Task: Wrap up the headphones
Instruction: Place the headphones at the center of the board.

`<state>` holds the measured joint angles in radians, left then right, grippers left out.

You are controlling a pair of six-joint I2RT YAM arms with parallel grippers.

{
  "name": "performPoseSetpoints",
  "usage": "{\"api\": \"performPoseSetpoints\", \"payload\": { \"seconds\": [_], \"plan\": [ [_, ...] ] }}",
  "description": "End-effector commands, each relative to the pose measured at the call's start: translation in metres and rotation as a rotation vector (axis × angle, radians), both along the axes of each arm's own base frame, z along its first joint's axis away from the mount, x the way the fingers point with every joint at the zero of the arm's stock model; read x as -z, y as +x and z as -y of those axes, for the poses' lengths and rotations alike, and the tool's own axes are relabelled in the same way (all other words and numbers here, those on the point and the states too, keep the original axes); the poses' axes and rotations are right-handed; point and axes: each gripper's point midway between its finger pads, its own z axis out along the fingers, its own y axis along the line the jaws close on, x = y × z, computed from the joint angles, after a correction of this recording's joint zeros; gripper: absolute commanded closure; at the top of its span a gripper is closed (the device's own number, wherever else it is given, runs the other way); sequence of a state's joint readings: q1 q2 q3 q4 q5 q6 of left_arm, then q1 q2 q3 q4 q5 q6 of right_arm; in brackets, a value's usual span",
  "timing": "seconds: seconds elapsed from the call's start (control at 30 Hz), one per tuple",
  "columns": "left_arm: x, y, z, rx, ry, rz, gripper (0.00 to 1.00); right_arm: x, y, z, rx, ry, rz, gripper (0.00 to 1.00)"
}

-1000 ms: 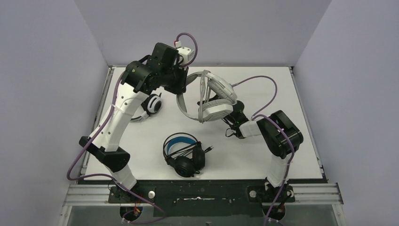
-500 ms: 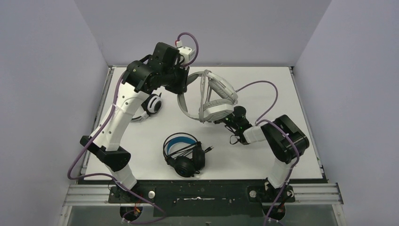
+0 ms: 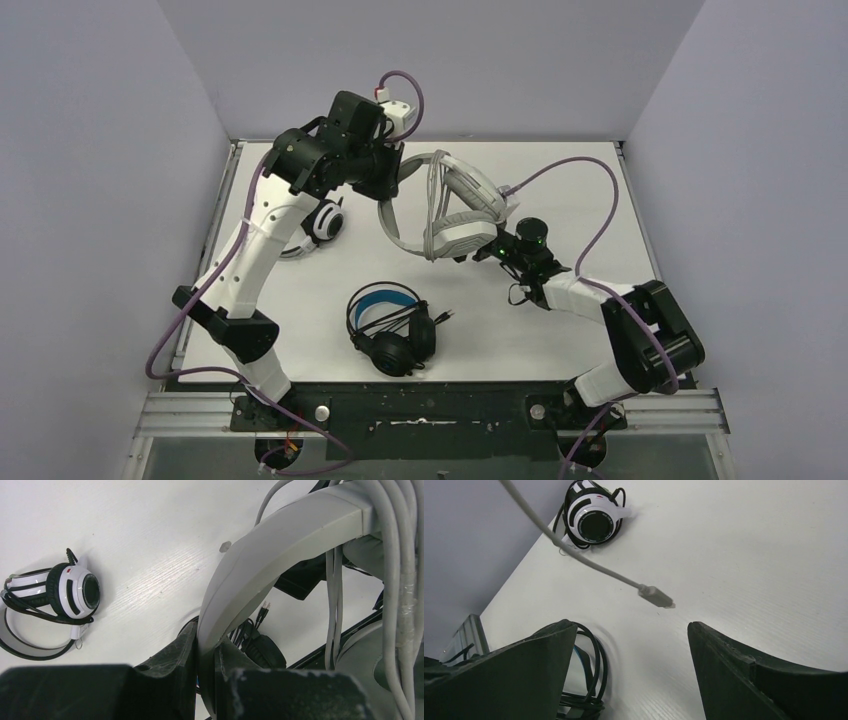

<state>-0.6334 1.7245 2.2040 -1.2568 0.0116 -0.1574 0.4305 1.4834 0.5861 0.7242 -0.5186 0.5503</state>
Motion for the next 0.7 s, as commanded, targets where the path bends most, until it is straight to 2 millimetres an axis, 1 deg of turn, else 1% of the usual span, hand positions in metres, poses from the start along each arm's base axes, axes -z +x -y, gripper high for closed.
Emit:
{"api": "performPoseSetpoints", "payload": {
  "seconds": [0.0,0.1,0.33,0.43,0.53,0.67],
  "plan": [
    [-0.041,0.002,0.012,0.003,-0.145,0.103,1.0,-0.038,0.014,-0.01,-0.07,-0.041,0.192,0.15],
    [-0.041,0.001,0.012,0.005,-0.146,0.102,1.0,-0.042,0.021,-0.012,-0.076,-0.07,0.23,0.15],
    [-0.044,0.002,0.016,0.015,-0.164,0.103,1.0,-0.039,0.036,-0.011,-0.053,-0.108,0.237,0.16],
    [-0.045,0.002,0.017,0.017,-0.167,0.104,1.0,-0.039,0.039,-0.014,-0.051,-0.097,0.241,0.18],
    [-0.046,0.002,0.018,0.02,-0.171,0.105,1.0,-0.035,0.043,-0.016,-0.045,-0.091,0.231,0.21],
    [-0.048,0.002,0.019,0.022,-0.176,0.107,1.0,-0.032,0.043,-0.023,-0.064,-0.064,0.224,0.28]
  ]
}}
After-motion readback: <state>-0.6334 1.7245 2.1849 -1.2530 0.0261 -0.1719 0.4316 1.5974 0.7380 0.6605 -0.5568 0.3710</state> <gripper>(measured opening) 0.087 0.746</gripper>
